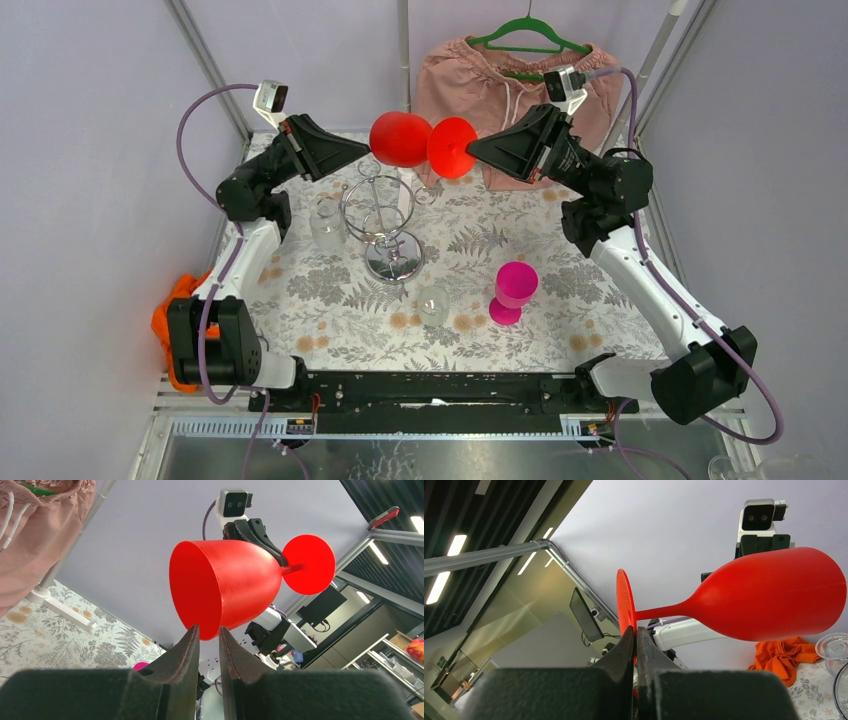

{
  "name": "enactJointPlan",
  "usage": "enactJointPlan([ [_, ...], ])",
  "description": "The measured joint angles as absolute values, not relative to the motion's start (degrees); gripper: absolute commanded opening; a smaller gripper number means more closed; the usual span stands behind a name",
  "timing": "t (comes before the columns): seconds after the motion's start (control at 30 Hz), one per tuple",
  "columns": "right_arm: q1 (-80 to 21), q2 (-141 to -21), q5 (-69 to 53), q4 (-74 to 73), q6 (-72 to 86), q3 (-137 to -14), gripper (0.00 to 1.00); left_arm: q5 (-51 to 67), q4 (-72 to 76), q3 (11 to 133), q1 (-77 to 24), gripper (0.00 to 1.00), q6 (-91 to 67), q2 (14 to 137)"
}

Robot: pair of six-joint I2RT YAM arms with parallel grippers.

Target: Take the wine glass off the wine glass rack

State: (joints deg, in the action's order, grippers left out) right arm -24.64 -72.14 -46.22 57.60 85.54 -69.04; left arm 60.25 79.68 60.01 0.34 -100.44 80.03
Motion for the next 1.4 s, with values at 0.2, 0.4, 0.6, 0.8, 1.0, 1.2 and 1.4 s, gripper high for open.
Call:
enactJointPlan([
  [0.2,-24.9,-73.7,-46.2,59.8,86.5,-69.0,0.00,60.3,79.7,60.0,0.3,0.27,-100.5,79.0],
  [0.4,-25.8,-75.0,-46.2,61.2,87.5,-69.0,0.00,60.4,79.7,59.9,0.1,0.27,-100.5,78.6],
  [0.6,-26.6,-77.0,-46.0,67.5,91.3,-68.5,0.00,60.4,80.1,59.4,-0.7,0.27,-100.7,78.5],
  [0.8,-26.7,-79.6,-44.0,79.0,98.5,-65.1,0.00,60.2,83.0,58.0,-0.6,0.28,-103.8,76.9],
  [1.0,-26.8,-81.8,-41.5,87.8,105.2,-60.7,0.00,60.0,82.4,55.2,-0.6,0.30,-104.0,68.9],
  [1.2,-28.5,-84.3,-40.8,89.8,108.4,-59.1,0.00,60.0,75.3,53.1,-0.9,0.32,-98.6,59.0],
  [1.4,-32.4,-85.7,-39.9,90.7,108.2,-59.4,0.00,60.0,68.0,51.1,-2.3,0.34,-93.2,55.9],
])
